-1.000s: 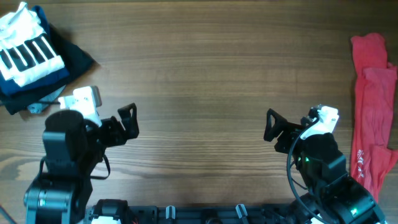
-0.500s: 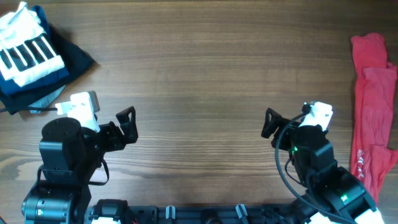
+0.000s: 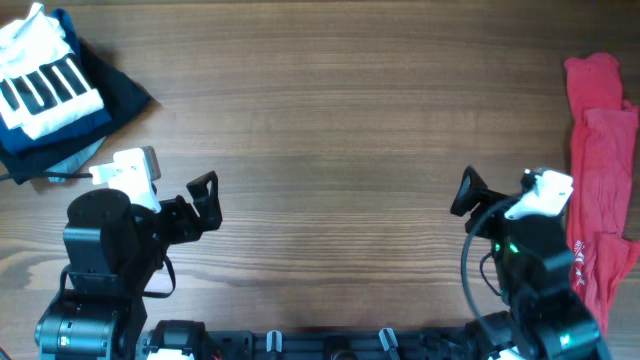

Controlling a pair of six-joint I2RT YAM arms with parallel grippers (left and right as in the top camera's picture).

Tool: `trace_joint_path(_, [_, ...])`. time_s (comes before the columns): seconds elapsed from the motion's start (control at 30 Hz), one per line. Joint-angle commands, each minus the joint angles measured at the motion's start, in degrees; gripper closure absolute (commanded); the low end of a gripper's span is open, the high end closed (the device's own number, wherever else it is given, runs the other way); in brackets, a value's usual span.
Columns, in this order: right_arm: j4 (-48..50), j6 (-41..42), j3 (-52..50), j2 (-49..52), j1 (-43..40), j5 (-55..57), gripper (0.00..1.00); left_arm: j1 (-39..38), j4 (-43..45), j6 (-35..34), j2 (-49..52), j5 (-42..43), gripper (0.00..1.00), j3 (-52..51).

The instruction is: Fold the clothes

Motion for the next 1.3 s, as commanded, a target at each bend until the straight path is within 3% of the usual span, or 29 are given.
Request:
trace_joint_path(0.0, [8.2,-18.0,-7.4,-8.5,-4.6,-12.0,0.00,-0.2,0.1,-0.5,0.0,0.1,0.00,-0.5])
trace_joint_path(0.33, [22.4,-19.3,-22.9,-25.8,-10.7,-16.4,0.00,-0.2,0.1,-0.5,0.0,0.1,0.00,-0.5])
trace_joint_path(0.63, [40.4,-23.1,-33.4,-25.9,-10.8,-20.3,0.00,-0.2,0.1,-0.5,0.0,0.1,0.00,-0.5])
trace_joint_path(0.73, [37.4,-27.0,-33.3,-25.9,-10.9,-24.1,0.00,-0.2,0.1,-0.5,0.0,0.1,0.00,-0.5])
trace_joint_path(0.87, [29.3,-26.2,-33.3,-25.9,-11.2,-25.1,0.00,-0.2,0.1,-0.5,0.0,0.1,0.00,-0.5])
trace_joint_path(1.27, [29.0,-23.7,-33.3,-25.5,-11.2,-24.6,0.00,-0.2,0.1,-0.5,0.0,0.1,0.00,-0.5])
